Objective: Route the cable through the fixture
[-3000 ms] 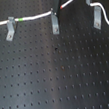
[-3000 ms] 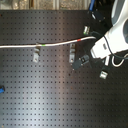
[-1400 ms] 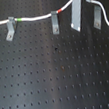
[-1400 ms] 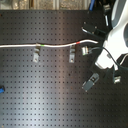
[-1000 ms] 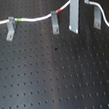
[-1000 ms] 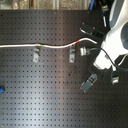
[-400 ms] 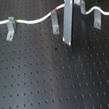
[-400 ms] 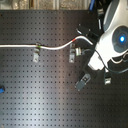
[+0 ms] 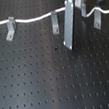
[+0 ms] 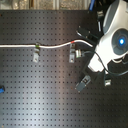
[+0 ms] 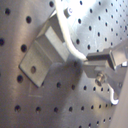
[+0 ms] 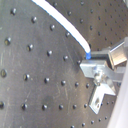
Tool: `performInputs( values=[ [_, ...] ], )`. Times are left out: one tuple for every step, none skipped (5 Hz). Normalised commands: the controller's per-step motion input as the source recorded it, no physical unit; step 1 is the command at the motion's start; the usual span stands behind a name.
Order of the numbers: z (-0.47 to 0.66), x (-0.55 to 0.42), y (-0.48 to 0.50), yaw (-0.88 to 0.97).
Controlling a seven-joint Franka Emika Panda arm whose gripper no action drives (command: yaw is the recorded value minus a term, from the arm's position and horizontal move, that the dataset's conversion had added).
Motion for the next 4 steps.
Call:
performInputs(
  values=[
    [0.08,0.325,0.03,0.12],
    [0.0,0.274,-0.077,0.11],
    [0.0,0.194,-0.059,0.09],
    [0.0,0.077,0.056,0.11]
  ],
)
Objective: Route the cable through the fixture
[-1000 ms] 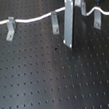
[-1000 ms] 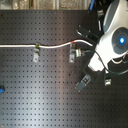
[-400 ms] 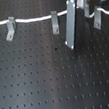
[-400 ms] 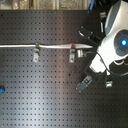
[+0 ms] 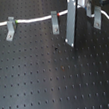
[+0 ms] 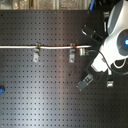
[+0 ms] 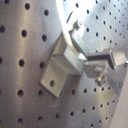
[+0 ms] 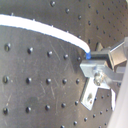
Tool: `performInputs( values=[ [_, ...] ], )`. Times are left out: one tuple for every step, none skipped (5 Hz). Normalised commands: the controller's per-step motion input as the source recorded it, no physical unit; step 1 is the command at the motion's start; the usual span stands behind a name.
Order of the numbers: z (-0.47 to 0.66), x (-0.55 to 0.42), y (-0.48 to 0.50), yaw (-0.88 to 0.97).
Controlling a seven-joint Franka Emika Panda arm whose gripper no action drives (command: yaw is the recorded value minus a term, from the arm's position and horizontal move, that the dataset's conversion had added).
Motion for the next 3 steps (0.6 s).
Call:
performInputs(
  values=[
    [0.0,0.038,0.044,0.13],
    [0.02,-0.102,-0.075,0.37],
    [0.0,-0.222,-0.022,0.51]
  ],
)
